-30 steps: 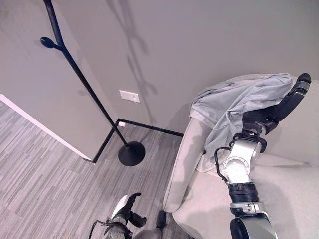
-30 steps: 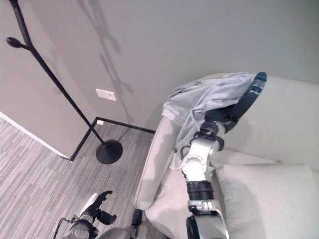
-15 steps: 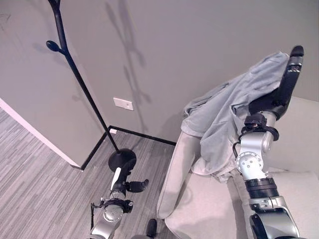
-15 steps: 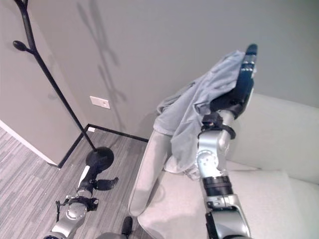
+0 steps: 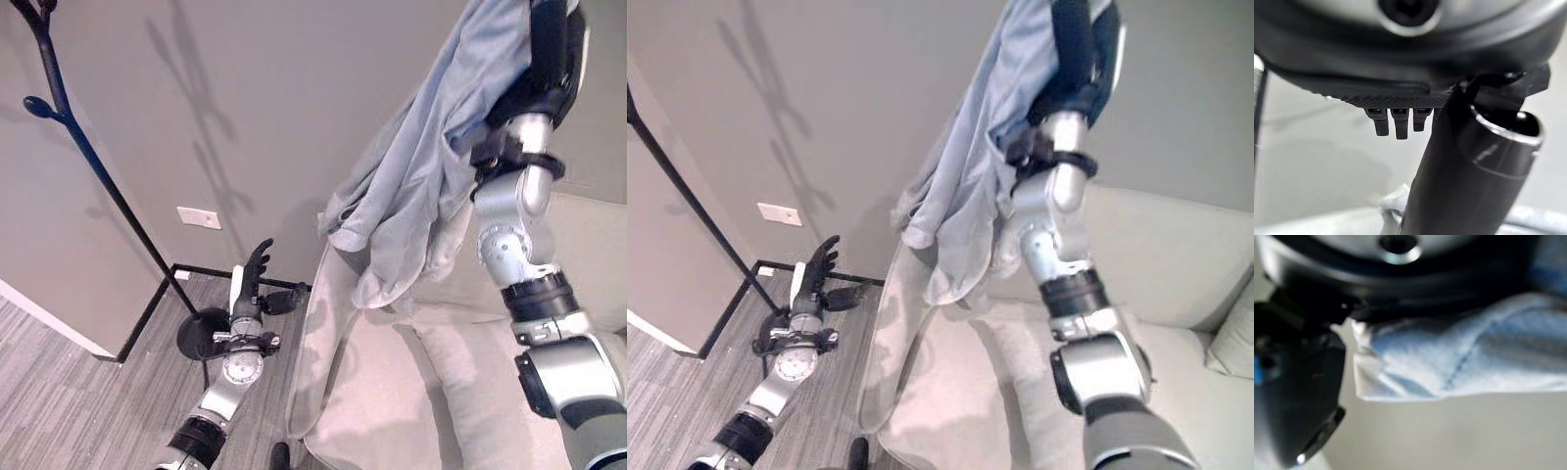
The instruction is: Hang the clothes on the sofa on the clothes rack.
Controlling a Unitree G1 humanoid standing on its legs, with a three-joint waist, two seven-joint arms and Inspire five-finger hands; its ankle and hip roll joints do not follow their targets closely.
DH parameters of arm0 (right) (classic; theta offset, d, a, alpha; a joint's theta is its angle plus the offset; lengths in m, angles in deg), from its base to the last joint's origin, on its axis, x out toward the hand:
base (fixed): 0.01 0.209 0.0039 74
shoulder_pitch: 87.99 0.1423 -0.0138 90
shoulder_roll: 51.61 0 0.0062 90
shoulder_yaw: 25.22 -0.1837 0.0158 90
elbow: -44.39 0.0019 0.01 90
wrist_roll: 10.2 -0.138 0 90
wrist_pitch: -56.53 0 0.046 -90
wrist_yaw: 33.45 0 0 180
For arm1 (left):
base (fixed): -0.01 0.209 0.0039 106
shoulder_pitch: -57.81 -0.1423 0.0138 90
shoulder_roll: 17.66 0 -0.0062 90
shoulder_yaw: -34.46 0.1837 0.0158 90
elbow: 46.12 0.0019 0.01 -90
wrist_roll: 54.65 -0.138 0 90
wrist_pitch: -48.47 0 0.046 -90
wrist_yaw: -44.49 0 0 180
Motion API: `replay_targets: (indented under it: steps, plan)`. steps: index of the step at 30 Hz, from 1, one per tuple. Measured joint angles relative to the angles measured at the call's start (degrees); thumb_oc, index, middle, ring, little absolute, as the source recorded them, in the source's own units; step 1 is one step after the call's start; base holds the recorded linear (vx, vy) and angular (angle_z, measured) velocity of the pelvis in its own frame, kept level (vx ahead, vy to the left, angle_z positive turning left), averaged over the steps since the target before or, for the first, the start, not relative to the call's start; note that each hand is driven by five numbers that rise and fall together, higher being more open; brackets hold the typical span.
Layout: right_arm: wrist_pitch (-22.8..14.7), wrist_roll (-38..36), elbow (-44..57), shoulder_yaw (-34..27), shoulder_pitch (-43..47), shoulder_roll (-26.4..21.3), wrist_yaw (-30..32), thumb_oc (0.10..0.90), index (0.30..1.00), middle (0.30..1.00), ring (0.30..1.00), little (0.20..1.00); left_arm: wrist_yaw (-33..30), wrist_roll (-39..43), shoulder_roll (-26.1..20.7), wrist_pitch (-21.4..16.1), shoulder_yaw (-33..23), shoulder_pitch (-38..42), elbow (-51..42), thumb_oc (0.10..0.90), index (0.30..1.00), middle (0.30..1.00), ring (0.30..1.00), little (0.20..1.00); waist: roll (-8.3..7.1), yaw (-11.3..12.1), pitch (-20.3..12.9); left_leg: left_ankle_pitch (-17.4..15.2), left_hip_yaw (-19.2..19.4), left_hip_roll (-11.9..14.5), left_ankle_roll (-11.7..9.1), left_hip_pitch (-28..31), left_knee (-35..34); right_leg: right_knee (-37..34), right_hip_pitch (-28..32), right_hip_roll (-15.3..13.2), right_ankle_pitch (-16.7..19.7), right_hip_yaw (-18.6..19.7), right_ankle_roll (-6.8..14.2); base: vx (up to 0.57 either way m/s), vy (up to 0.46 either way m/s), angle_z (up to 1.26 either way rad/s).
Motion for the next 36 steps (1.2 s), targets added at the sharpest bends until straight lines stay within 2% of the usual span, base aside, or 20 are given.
replay_targets:
  steps: [8,12,14,16,20,25,28,33,34,35,36]
  plan:
    - [-1.0,0.0,-7.15,2.56,14.94,0.21,6.4,0.4,0.3,0.3,0.3,0.3,-3.91,-0.26,1.71,0.02,5.42,8.03,9.69,0.8,0.9,0.9,0.9,0.9,-0.27,-0.78,-0.18,0.0,0.41,0.66,-0.07,0.18,0.01,0.0,-0.04,0.59,0.25,0.5,-0.36,0.0,-0.004,-0.02]
    - [-4.09,0.04,-8.44,3.66,21.59,2.99,9.05,0.4,0.3,0.3,0.3,0.3,-6.25,-1.26,2.03,0.19,7.08,12.6,12.34,0.8,0.9,0.9,0.9,0.9,-0.64,-1.9,-0.48,0.01,0.54,0.78,-0.09,0.19,0.01,0.0,-0.09,0.69,0.28,0.63,-0.42,0.0,-0.004,-0.01]
    - [-5.27,0.14,-7.42,3.67,21.7,3.71,9.93,0.4,0.3,0.3,0.3,0.3,-7.15,-1.79,2.22,0.29,8.32,14.79,12.33,0.8,0.9,0.9,0.9,0.9,-1.32,-1.98,-0.94,0.01,0.64,0.8,-0.1,0.21,0.01,0.0,-0.13,0.71,0.27,0.85,-0.42,0.01,-0.014,-0.05]
    - [-6.1,0.16,-7.37,3.63,21.7,6.49,10.81,0.4,0.3,0.3,0.3,0.3,-7.74,-2.45,2.89,0.33,9.89,18.34,12.52,0.8,0.9,0.9,0.9,0.9,-2.0,-3.07,-1.48,-0.05,0.77,0.78,-0.17,0.22,0.01,0.0,-0.19,0.68,0.27,1.11,-0.41,0.0,-0.03,-0.04]
    - [-6.33,0.26,-3.45,3.73,20.34,12.04,12.69,0.4,0.3,0.3,0.3,0.3,-10.5,-4.62,5.75,0.75,10.94,24.0,16.45,0.8,0.9,0.9,0.9,0.9,-1.94,-4.87,-1.65,-0.05,1.06,0.76,-0.19,0.22,0.01,0.0,-0.4,0.63,0.37,1.58,-0.54,-0.01,-0.025,-0.06]
    - [-7.71,2.24,5.36,4.61,15.45,14.54,12.83,0.4,0.3,0.3,0.3,0.3,-12.63,-4.57,8.69,0.8,10.97,24.67,16.41,0.8,0.9,0.9,0.9,0.9,-1.39,-5.58,-2.03,-0.09,2.42,0.98,-0.23,0.24,0.02,0.0,-0.98,0.68,0.55,2.89,-0.77,0.0,-0.026,-0.14]
    - [-9.32,3.27,12.88,4.81,8.81,17.14,12.89,0.4,0.3,0.3,0.3,0.3,-13.3,-4.28,10.03,1.1,10.83,24.63,17.22,0.8,0.9,0.9,0.9,0.9,-0.95,-6.46,-2.29,-0.15,2.56,1.19,-0.31,0.25,0.01,0.01,-1.06,0.86,0.55,2.98,-0.77,-0.01,-0.037,-0.03]
    - [-9.24,4.76,15.09,5.99,6.62,19.03,13.0,0.4,0.3,0.3,0.3,0.3,-11.79,5.53,15.09,1.13,10.61,24.63,20.78,0.8,0.9,0.9,0.9,0.9,-0.79,-6.72,-2.37,-0.31,3.62,1.54,-0.53,0.36,0.01,0.01,-1.44,1.08,0.66,4.11,-0.92,-0.02,-0.024,-0.12]
    - [-8.71,5.22,15.09,7.25,6.62,19.66,12.85,0.4,0.3,0.3,0.3,0.3,-9.05,11.33,16.52,1.07,10.5,24.62,20.67,0.494,0.441,0.441,0.441,0.441,-0.74,-6.89,-2.41,-0.35,4.16,1.67,-0.59,0.35,0.01,0.01,-1.76,1.13,0.86,4.45,-1.14,-0.02,-0.018,-0.18]
    - [-8.24,5.24,15.04,7.63,6.59,20.21,12.71,0.4,0.3,0.3,0.3,0.3,-7.34,13.67,16.94,1.04,10.7,24.52,20.43,0.4,0.3,0.3,0.3,0.3,-0.72,-7.07,-2.42,-0.35,4.19,1.7,-0.59,0.35,0.01,0.01,-1.76,1.15,0.88,4.45,-1.16,-0.01,-0.018,-0.14]
    - [-7.68,5.24,14.98,7.77,6.56,21.0,12.44,0.4,0.3,0.3,0.3,0.3,-5.56,15.58,17.06,0.92,11.01,24.34,20.07,0.4,0.3,0.3,0.3,0.3,-0.68,-7.45,-2.45,-0.36,4.23,1.74,-0.6,0.36,0.01,0.01,-1.76,1.18,0.89,4.47,-1.17,0.0,0.0,0.0]
